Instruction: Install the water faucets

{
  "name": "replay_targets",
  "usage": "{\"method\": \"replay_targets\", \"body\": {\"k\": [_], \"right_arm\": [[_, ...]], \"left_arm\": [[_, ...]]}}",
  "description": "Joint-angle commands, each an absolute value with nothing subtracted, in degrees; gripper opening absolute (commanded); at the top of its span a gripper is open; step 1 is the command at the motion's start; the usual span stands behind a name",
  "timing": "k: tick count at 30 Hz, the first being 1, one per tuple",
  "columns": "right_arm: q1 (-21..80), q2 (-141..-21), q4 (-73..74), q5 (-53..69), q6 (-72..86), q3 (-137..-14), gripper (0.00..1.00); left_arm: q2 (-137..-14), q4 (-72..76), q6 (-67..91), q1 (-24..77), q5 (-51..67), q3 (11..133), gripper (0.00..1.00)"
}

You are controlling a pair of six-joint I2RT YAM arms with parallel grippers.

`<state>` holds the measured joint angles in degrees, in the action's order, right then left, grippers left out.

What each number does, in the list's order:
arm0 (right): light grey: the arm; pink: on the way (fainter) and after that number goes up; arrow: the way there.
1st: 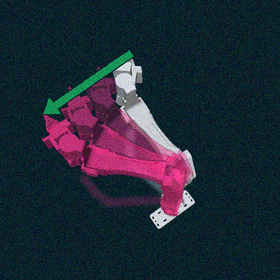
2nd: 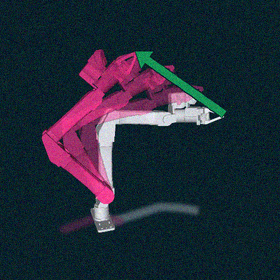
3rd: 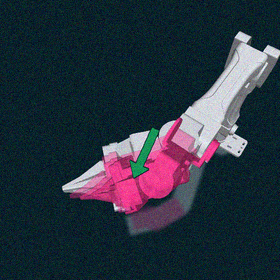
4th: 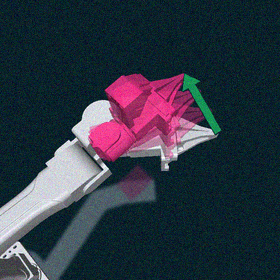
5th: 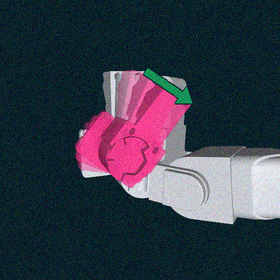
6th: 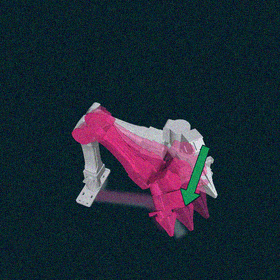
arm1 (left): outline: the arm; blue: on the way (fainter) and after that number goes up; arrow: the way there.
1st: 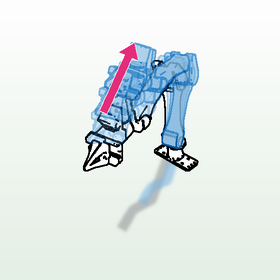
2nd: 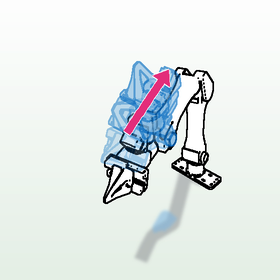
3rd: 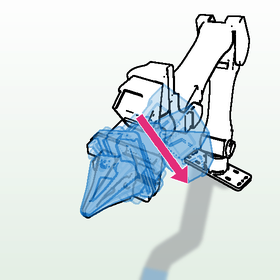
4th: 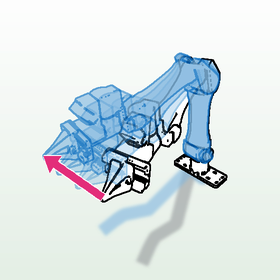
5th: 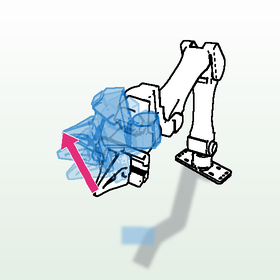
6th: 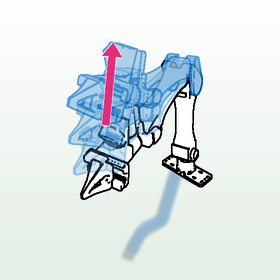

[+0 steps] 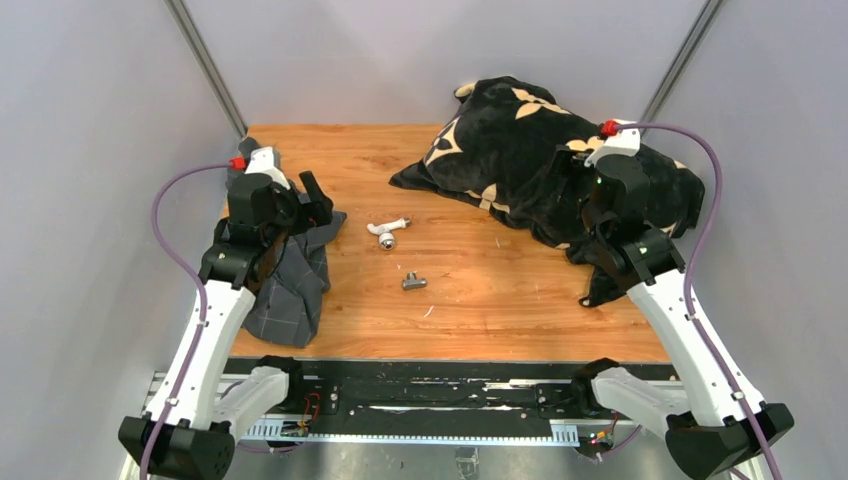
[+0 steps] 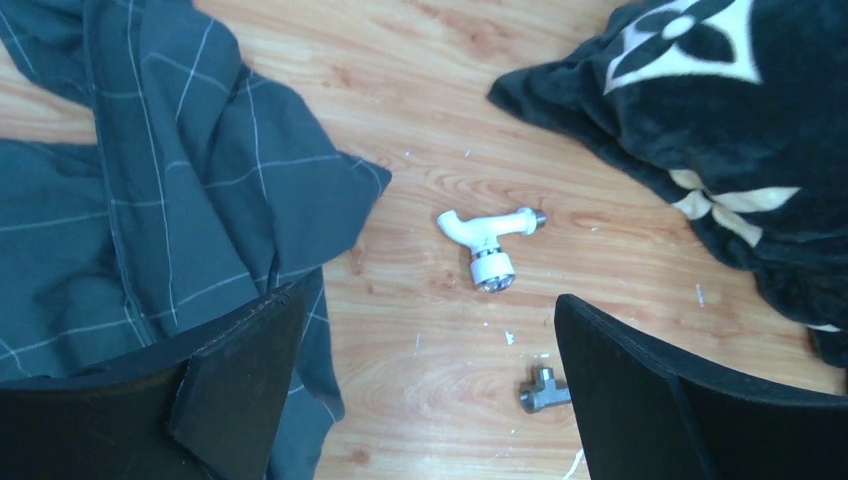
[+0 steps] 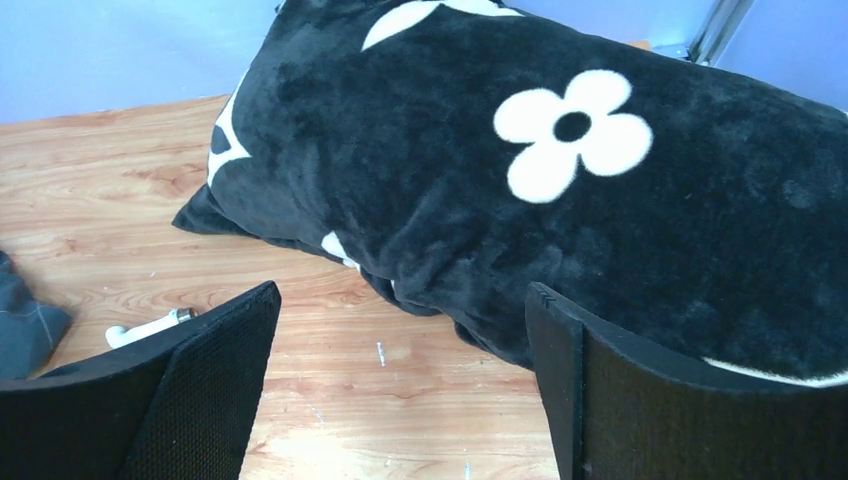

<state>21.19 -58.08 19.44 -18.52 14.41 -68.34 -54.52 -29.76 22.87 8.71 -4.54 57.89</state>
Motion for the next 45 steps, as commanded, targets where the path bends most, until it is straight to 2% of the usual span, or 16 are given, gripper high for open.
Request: {"method": "replay_targets", "body": {"k": [1, 6, 9, 15, 20, 25, 28, 32, 36, 39, 45], "right_arm": [[20.4, -56.22, 16.44, -21.51, 11.44, -65.97, 0.91], [20.47, -51.45, 9.12, -7.38, 4.78, -60.73, 0.85], [20.54, -49.63, 3.42, 1.79, 2.92, -56.73, 0.85], [24.89, -55.5, 2.72, 8.95, 8.18, -55.54, 0.85], [39.05, -65.66, 7.51, 2.83, 5.75, -57.09, 0.87], [48.74, -77.07, 7.87, 3.04, 9.3, -56.89, 0.89], [49.51, -84.95, 13.04, 7.27, 12.95, -60.72, 0.91], [49.49, -94.76, 21.2, 6.18, 12.52, -66.84, 0.88], [49.59, -98.5, 20.23, 9.19, 8.24, -67.4, 0.82], [49.5, -100.71, 19.85, 9.29, 3.73, -68.68, 0.81], [49.51, -106.06, 22.3, 7.78, -1.62, -74.25, 0.7]], "left_arm": [[-51.44, -28.56, 21.65, 8.35, -3.05, 59.76, 0.98], [-53.79, -34.79, 18.63, 8.44, 5.31, 63.55, 0.98], [-51.84, -34.6, 18.49, 8.67, 5.26, 61.17, 0.98], [-46.53, -34.65, 19.16, 10.22, 5.09, 53.89, 0.98], [-44.52, -35.94, 21.53, 11.96, 6.61, 48.82, 0.98], [-43.55, -37.28, 20.69, 12.3, 7.79, 47.57, 0.98], [-43.99, -38.77, 20.27, 12.3, 6.18, 48.5, 0.98], [-43.49, -39.39, 20.73, 12.3, 5.15, 48.74, 0.98], [-43.23, -37.47, 20.94, 12.3, 10.32, 47.64, 0.98], [-43.67, -37.25, 21.01, 12.3, 10.45, 47.38, 0.98], [-44.39, -37.09, 21.79, 12.3, 10.46, 47.25, 0.98]]}}
